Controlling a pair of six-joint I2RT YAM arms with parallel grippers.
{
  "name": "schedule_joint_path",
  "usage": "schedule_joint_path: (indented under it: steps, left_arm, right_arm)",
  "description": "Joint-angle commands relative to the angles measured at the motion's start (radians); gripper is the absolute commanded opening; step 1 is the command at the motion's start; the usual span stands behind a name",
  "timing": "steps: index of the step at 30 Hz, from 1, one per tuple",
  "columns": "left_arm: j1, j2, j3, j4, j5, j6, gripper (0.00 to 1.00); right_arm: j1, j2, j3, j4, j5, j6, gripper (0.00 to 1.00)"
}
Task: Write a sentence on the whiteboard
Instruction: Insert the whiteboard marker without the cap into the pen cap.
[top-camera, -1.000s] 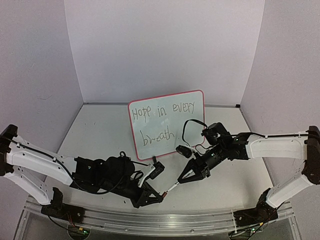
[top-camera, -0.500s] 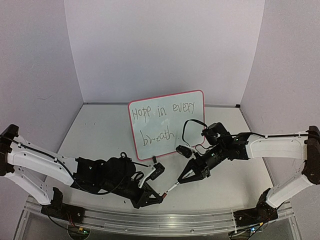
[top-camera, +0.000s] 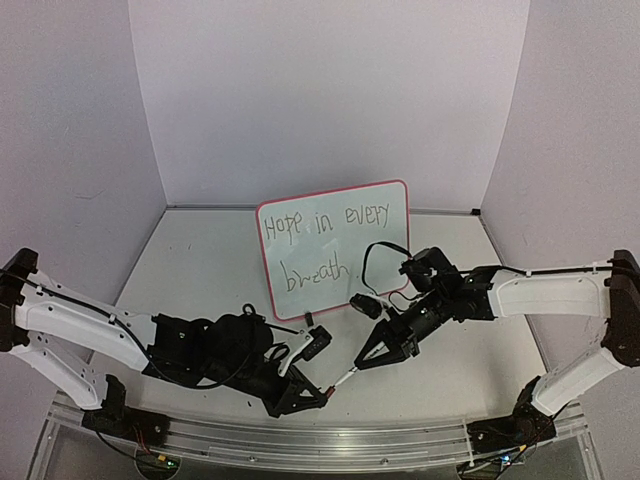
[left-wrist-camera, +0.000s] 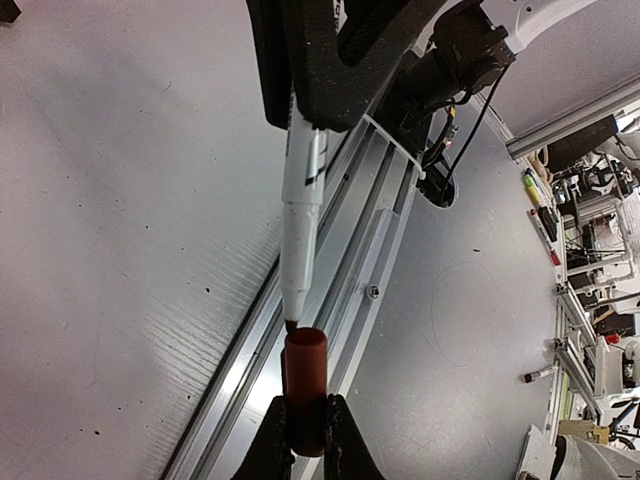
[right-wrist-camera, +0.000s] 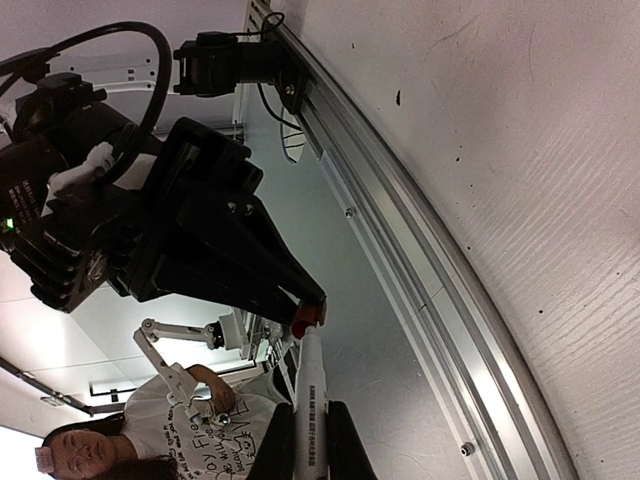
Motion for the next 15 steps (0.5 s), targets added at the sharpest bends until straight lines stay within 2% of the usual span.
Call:
schedule_joint_path:
  steps: [1, 15]
  left_arm:
    - [-0.005, 0.009, 0.05, 0.023, 0.01, 0.011, 0.0]
    - [-0.005, 0.01, 0.052, 0.024, 0.009, 0.012, 0.0]
  right_arm:
    - [0.013, 0.007, 0.033, 0.007, -0.017, -0.018, 0.0]
    - [0.048, 0.021, 0.039, 0.008, -0.015, -0.017, 0.0]
